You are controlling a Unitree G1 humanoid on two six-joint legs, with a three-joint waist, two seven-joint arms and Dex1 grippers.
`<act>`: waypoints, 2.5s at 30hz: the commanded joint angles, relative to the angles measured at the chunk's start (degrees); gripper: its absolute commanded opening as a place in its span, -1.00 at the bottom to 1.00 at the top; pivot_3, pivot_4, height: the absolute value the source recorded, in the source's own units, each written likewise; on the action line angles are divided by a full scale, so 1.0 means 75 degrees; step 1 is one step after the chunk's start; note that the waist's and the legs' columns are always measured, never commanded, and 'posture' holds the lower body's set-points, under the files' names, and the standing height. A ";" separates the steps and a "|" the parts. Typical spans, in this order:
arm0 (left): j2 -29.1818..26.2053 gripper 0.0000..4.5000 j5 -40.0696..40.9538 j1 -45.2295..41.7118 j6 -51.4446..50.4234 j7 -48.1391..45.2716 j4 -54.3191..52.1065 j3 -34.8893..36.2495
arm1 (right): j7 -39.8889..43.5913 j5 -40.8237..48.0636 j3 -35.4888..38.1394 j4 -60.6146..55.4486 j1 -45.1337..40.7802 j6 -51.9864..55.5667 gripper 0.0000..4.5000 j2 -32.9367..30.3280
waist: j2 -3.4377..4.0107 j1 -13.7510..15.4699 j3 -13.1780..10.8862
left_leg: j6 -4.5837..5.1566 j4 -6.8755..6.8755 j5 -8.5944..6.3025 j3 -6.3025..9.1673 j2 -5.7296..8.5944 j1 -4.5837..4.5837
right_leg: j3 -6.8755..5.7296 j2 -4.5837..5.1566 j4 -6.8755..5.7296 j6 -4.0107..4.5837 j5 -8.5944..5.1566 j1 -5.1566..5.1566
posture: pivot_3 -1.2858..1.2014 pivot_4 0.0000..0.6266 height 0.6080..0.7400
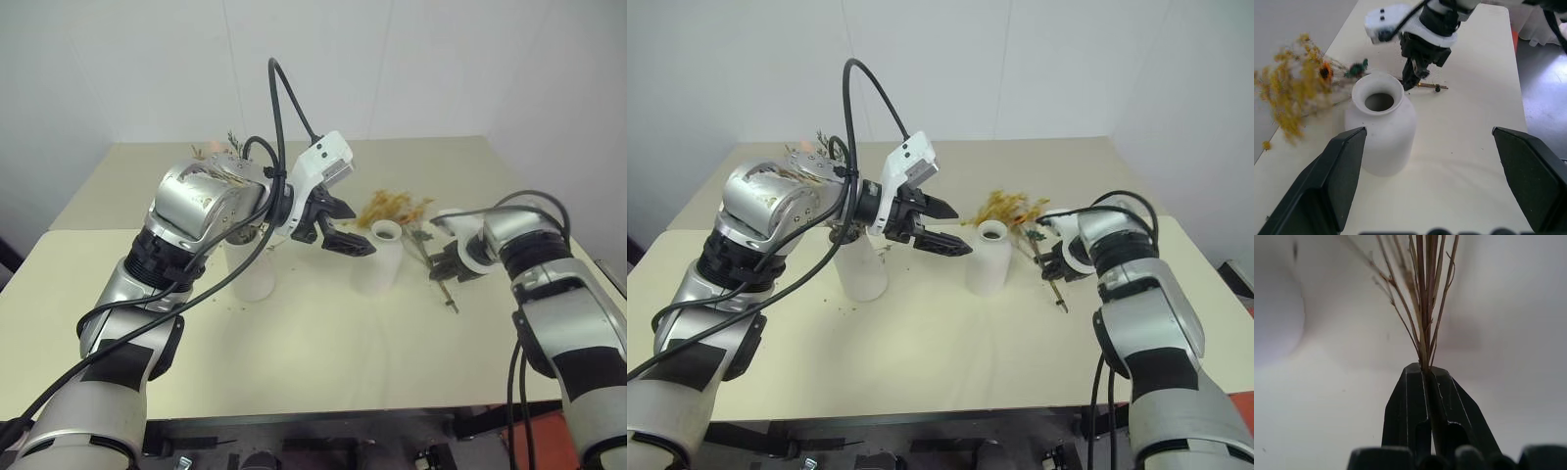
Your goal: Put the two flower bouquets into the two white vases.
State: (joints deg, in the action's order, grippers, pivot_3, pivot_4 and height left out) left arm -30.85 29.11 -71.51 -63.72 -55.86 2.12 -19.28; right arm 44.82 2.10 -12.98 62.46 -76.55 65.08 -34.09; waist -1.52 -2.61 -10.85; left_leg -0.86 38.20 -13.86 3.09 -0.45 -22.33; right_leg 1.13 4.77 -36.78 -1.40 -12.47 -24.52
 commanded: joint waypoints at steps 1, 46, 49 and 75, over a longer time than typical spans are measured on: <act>-0.0070 1.00 -0.0048 0.0024 0.0138 -0.0036 -0.0163 0.0301 | -0.1696 0.0618 0.1768 0.0280 -0.0282 -0.0299 -0.98 -0.0147 | 0.0000 0.0005 0.0000 | 0.0000 -0.0001 0.0000 0.0000 0.0001 0.0000 | 0.0000 0.0001 0.0000 0.0000 0.0000 0.0000 | 0.03 -0.52 1.00; -0.0085 1.00 -0.0078 0.0325 -0.0003 0.0021 -0.0197 0.0426 | -0.1606 0.3835 0.3343 -0.9334 0.4479 -0.3407 -0.98 0.1174 | 0.0014 0.0013 -0.0008 | 0.0001 -0.0003 0.0001 -0.0017 0.0004 0.0004 | 0.0025 0.0000 -0.0012 -0.0010 0.0005 -0.0006 | 0.03 -0.52 1.00; -0.0091 1.00 -0.0088 0.0323 0.0013 -0.0004 -0.0191 0.0415 | -0.1704 0.3770 0.3255 -0.9373 0.4577 -0.3490 -0.98 0.1266 | 0.0014 0.0016 -0.0009 | 0.0001 -0.0003 0.0000 -0.0017 0.0004 0.0004 | 0.0025 0.0000 -0.0012 -0.0010 0.0005 -0.0006 | 0.03 -0.52 1.00; -0.0279 1.00 -0.0225 0.0265 0.0072 -0.0257 -0.0383 0.0575 | -0.1255 0.3889 0.3111 -0.9847 0.5492 -0.3655 0.99 0.0824 | 0.0014 0.0018 -0.0008 | 0.0001 -0.0002 0.0000 -0.0017 0.0004 0.0004 | 0.0025 -0.0001 -0.0009 -0.0011 0.0005 -0.0006 | 0.03 -0.52 1.00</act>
State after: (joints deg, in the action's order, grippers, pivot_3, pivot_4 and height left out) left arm -32.05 27.13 -67.91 -63.72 -57.17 1.50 -16.95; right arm 33.61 30.20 9.42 -8.61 -35.18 39.10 -26.51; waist -1.41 -2.47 -10.91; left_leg -0.85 38.19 -13.86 2.96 -0.42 -22.32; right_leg 1.32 4.76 -36.85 -1.49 -12.44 -24.57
